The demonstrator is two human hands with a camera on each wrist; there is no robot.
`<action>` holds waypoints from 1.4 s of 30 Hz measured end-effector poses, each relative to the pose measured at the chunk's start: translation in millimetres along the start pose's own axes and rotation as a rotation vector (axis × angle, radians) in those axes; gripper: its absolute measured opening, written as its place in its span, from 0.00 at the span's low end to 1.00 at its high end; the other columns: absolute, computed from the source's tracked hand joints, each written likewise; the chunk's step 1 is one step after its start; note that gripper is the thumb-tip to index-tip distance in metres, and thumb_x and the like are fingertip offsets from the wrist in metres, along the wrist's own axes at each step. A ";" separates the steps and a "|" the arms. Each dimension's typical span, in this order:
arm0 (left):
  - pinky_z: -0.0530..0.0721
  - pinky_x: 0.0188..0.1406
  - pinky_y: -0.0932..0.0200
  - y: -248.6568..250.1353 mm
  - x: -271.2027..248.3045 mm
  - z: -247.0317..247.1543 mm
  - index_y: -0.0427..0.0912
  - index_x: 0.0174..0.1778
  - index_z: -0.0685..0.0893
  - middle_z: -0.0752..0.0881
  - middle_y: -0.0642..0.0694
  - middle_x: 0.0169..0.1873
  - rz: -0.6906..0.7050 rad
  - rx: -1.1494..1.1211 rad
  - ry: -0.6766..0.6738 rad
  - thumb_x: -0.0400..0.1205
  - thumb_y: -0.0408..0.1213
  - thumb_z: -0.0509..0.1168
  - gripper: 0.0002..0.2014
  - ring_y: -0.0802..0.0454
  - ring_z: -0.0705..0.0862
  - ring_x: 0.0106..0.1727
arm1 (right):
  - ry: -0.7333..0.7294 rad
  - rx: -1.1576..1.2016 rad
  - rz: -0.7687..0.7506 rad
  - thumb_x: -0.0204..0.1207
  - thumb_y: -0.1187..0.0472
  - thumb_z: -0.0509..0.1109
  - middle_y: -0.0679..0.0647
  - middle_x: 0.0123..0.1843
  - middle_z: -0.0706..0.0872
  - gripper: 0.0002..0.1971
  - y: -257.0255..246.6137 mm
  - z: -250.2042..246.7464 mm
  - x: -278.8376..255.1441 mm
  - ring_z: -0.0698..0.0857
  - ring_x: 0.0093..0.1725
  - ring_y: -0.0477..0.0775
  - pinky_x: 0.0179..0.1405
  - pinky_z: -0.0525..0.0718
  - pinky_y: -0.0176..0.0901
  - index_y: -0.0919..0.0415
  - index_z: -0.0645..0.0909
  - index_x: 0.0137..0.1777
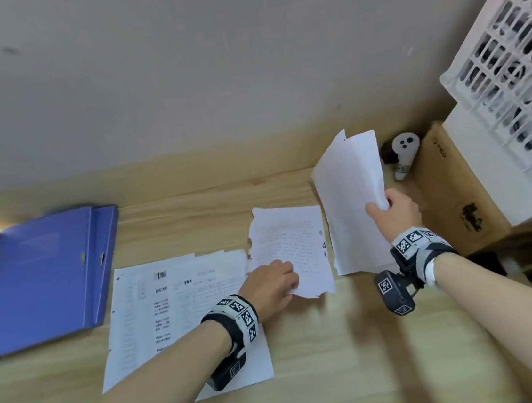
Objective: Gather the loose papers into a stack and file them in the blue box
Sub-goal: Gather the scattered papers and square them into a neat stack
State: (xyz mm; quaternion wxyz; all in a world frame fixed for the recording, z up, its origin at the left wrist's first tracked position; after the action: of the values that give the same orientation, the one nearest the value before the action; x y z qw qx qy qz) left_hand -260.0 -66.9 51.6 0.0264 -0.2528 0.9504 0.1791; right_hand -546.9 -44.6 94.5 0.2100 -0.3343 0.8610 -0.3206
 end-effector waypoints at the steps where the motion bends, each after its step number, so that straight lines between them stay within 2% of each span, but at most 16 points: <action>1: 0.69 0.34 0.55 3.0 -1.8 11.9 0.44 0.45 0.85 0.83 0.47 0.46 0.010 -0.007 -0.027 0.75 0.34 0.63 0.07 0.44 0.81 0.47 | -0.041 0.003 -0.020 0.68 0.54 0.70 0.56 0.31 0.78 0.12 0.3 5.6 -4.4 0.75 0.30 0.59 0.29 0.71 0.45 0.62 0.73 0.36; 5: 0.66 0.34 0.55 12.7 -10.2 44.2 0.44 0.43 0.86 0.84 0.48 0.43 0.011 -0.028 -0.052 0.74 0.32 0.64 0.07 0.43 0.81 0.44 | -0.128 -0.043 -0.093 0.67 0.52 0.70 0.49 0.30 0.81 0.11 4.1 22.0 -21.4 0.79 0.31 0.56 0.31 0.76 0.48 0.50 0.70 0.31; 9: 0.67 0.36 0.55 13.8 -18.4 51.6 0.44 0.47 0.87 0.84 0.48 0.46 -0.007 -0.039 -0.056 0.77 0.33 0.61 0.09 0.44 0.81 0.48 | -0.105 -0.111 -0.147 0.69 0.53 0.69 0.49 0.28 0.78 0.13 -4.5 20.4 -31.9 0.76 0.29 0.54 0.29 0.71 0.47 0.50 0.67 0.30; 12: 0.71 0.42 0.55 10.9 -25.6 47.8 0.46 0.53 0.86 0.83 0.50 0.53 -0.047 -0.086 -0.114 0.81 0.41 0.60 0.11 0.47 0.80 0.54 | -0.146 -0.092 -0.182 0.71 0.52 0.70 0.47 0.29 0.79 0.13 -13.7 22.3 -37.4 0.77 0.29 0.51 0.27 0.71 0.44 0.47 0.69 0.31; 15: 0.76 0.58 0.52 5.9 -34.4 44.3 0.47 0.66 0.81 0.81 0.51 0.64 -0.152 -0.175 -0.227 0.83 0.52 0.57 0.20 0.49 0.78 0.63 | -0.293 0.017 -0.200 0.71 0.51 0.74 0.47 0.35 0.84 0.07 -25.1 37.8 -50.1 0.81 0.32 0.49 0.28 0.76 0.40 0.48 0.79 0.39; 18: 0.74 0.65 0.52 -3.0 -45.0 39.8 0.46 0.72 0.76 0.78 0.49 0.70 -0.246 -0.217 -0.256 0.85 0.52 0.55 0.22 0.48 0.76 0.68 | -0.476 0.122 -0.140 0.69 0.51 0.78 0.49 0.41 0.88 0.12 -24.2 71.5 -64.8 0.87 0.39 0.48 0.32 0.83 0.39 0.53 0.85 0.49; 19: 0.74 0.65 0.52 -7.3 -48.7 37.9 0.46 0.73 0.75 0.77 0.49 0.70 -0.279 -0.232 -0.253 0.85 0.49 0.55 0.21 0.48 0.76 0.69 | -0.511 0.117 -0.142 0.67 0.50 0.78 0.51 0.40 0.89 0.13 -23.0 84.4 -69.0 0.87 0.39 0.50 0.34 0.86 0.45 0.55 0.85 0.47; 21: 0.74 0.67 0.52 -17.5 -57.1 35.2 0.47 0.73 0.74 0.77 0.49 0.71 -0.359 -0.269 -0.238 0.85 0.46 0.56 0.20 0.49 0.75 0.70 | -0.551 0.071 -0.145 0.63 0.47 0.77 0.56 0.33 0.84 0.16 -17.2 110.1 -77.7 0.82 0.32 0.53 0.33 0.82 0.55 0.59 0.80 0.38; 23: 0.75 0.67 0.50 -28.0 -67.3 34.8 0.47 0.73 0.75 0.77 0.49 0.70 -0.433 -0.289 -0.219 0.85 0.45 0.56 0.20 0.49 0.76 0.70 | -0.599 0.020 -0.135 0.63 0.51 0.76 0.51 0.28 0.76 0.16 -11.2 135.4 -89.3 0.74 0.29 0.51 0.31 0.74 0.49 0.58 0.72 0.32; 26: 0.76 0.66 0.51 -42.8 -80.6 38.6 0.47 0.72 0.76 0.78 0.49 0.69 -0.526 -0.337 -0.188 0.85 0.43 0.56 0.19 0.49 0.76 0.69 | -0.686 -0.044 -0.102 0.67 0.57 0.74 0.44 0.35 0.84 0.04 -0.7 165.6 -105.7 0.83 0.37 0.48 0.41 0.84 0.46 0.52 0.81 0.37; 28: 0.77 0.65 0.52 -49.9 -87.2 41.7 0.46 0.71 0.77 0.78 0.49 0.69 -0.586 -0.393 -0.159 0.85 0.42 0.57 0.18 0.50 0.78 0.67 | -0.740 -0.075 -0.097 0.71 0.58 0.72 0.44 0.44 0.89 0.05 8.0 179.2 -110.4 0.87 0.47 0.48 0.50 0.86 0.45 0.51 0.86 0.46; 32: 0.79 0.64 0.51 -60.0 -92.8 46.2 0.45 0.71 0.77 0.78 0.49 0.69 -0.715 -0.465 -0.063 0.83 0.40 0.59 0.19 0.48 0.80 0.66 | -0.634 -0.037 -0.088 0.75 0.56 0.71 0.44 0.45 0.89 0.03 17.8 175.7 -99.3 0.87 0.47 0.48 0.42 0.81 0.36 0.49 0.85 0.46; 34: 0.79 0.63 0.51 -64.9 -91.1 49.3 0.44 0.71 0.75 0.78 0.47 0.69 -0.780 -0.486 -0.011 0.83 0.40 0.61 0.20 0.47 0.80 0.65 | -0.486 -0.054 -0.087 0.76 0.57 0.70 0.45 0.49 0.88 0.04 23.1 161.4 -82.9 0.86 0.50 0.50 0.45 0.82 0.40 0.49 0.83 0.49; 36: 0.80 0.60 0.50 -69.3 -86.6 54.2 0.42 0.72 0.73 0.78 0.44 0.68 -0.866 -0.525 0.018 0.81 0.41 0.63 0.22 0.44 0.80 0.62 | -0.360 -0.147 -0.090 0.75 0.57 0.71 0.52 0.60 0.84 0.13 32.3 146.1 -62.4 0.82 0.61 0.55 0.58 0.81 0.48 0.53 0.81 0.59; 38: 0.79 0.57 0.52 -73.5 -79.4 60.8 0.40 0.71 0.72 0.78 0.43 0.66 -0.960 -0.593 0.029 0.79 0.42 0.65 0.24 0.42 0.81 0.61 | -0.310 -0.306 -0.089 0.71 0.53 0.75 0.57 0.67 0.77 0.26 44.5 134.7 -46.1 0.75 0.68 0.61 0.66 0.76 0.53 0.60 0.76 0.68; 42: 0.77 0.56 0.56 -82.8 -57.6 68.6 0.39 0.77 0.68 0.79 0.42 0.67 -1.059 -0.738 0.028 0.79 0.39 0.68 0.30 0.44 0.80 0.63 | -0.316 -0.486 0.039 0.61 0.45 0.81 0.62 0.68 0.74 0.41 73.7 128.0 -28.5 0.72 0.69 0.66 0.64 0.77 0.58 0.62 0.70 0.69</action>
State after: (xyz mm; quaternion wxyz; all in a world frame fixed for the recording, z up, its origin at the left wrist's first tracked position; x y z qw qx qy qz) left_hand -172.0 -82.4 -31.5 0.0101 -0.6822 0.5733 0.4537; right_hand -486.1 -35.0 -42.8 0.2613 -0.4041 0.8755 -0.0448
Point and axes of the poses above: each hand's wrist, its own x-axis towards the middle knuckle, its own z-axis out of the palm, y = z × x, the point moved 4 cm from there along x, towards the middle knuckle
